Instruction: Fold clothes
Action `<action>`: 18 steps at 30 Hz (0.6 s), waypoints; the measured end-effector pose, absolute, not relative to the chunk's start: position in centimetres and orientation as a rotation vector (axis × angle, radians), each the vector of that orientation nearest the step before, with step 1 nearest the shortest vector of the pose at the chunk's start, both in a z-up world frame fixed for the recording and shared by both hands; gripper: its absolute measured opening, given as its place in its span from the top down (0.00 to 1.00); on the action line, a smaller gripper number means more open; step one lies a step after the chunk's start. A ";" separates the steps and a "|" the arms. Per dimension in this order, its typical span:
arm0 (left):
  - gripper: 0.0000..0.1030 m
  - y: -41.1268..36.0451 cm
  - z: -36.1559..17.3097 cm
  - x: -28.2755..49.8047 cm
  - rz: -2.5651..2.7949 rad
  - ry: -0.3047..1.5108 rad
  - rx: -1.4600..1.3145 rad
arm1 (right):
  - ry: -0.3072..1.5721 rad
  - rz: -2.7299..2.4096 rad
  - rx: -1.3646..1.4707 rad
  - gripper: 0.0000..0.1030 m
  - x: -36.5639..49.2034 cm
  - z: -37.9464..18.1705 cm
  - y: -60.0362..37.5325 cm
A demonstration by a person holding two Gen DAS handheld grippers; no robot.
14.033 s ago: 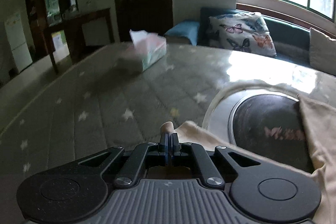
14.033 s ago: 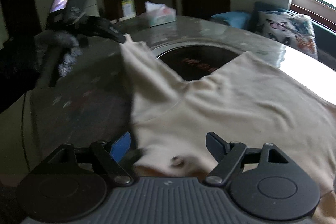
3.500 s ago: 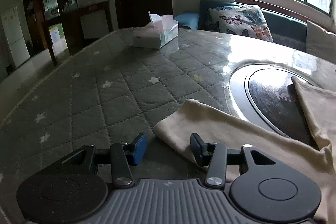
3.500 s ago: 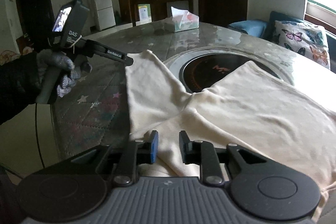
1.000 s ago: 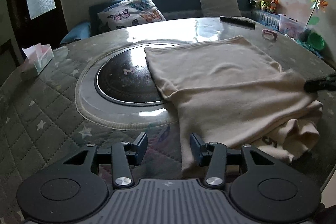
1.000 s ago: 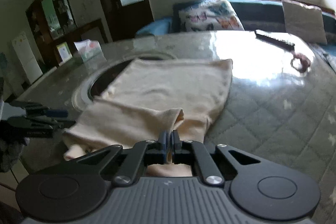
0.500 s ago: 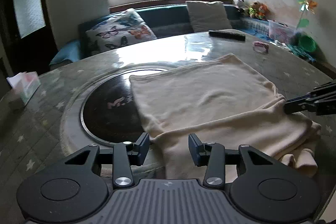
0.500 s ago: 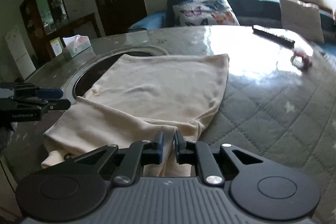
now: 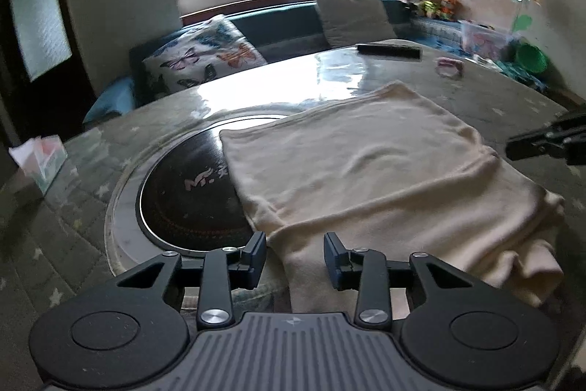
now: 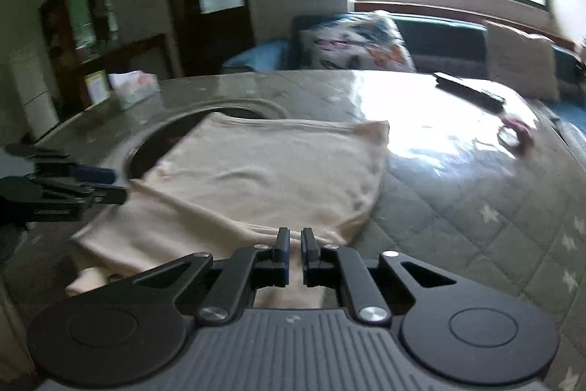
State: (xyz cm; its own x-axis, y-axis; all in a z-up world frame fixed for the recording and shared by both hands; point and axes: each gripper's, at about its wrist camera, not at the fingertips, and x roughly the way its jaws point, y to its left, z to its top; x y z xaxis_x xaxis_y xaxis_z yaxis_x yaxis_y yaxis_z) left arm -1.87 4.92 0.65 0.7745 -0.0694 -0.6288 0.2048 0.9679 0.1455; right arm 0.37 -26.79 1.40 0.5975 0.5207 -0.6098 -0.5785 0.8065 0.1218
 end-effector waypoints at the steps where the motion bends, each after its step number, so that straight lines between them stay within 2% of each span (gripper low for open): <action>1: 0.63 4.7 0.8 -2.3 -0.166 0.668 0.228 | 0.682 0.669 -0.103 0.93 0.1 1.5 -26.6; 7: 0.61 3.8 0.9 -5.9 -0.253 0.670 0.368 | 0.727 0.755 -0.216 0.92 -1.4 0.0 -25.9; 18: 0.52 0.2 -0.9 -9.6 -0.415 0.625 0.566 | 0.657 0.907 -0.220 0.91 -2.3 0.9 -21.9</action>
